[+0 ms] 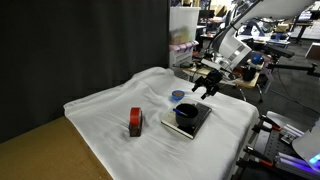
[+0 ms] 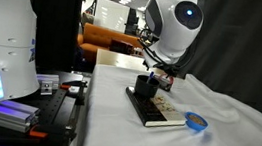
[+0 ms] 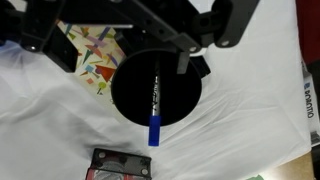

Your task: Remove the black cup from the book and place it on the table

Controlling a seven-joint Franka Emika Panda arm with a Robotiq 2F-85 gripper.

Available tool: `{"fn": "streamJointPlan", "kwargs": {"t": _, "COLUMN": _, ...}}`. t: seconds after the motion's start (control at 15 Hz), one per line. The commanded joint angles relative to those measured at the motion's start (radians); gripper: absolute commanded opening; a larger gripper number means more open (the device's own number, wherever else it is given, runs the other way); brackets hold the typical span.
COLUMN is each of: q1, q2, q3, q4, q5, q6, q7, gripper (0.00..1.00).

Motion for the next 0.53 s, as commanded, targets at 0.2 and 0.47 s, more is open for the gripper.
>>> {"fn": "streamJointPlan", "kwargs": {"t": 0.2, "q1": -0.007, "q2": 0.002, "q3": 0.0, "q4": 0.01, "q5": 0.002, "q6": -0.02, "q7": -0.015, "gripper": 1.0}}
{"fn": "streamJointPlan", "kwargs": {"t": 0.47, "q1": -0.013, "q2": 0.005, "q3": 0.0, "q4": 0.031, "q5": 0.007, "q6": -0.056, "q7": -0.045, "gripper": 1.0}}
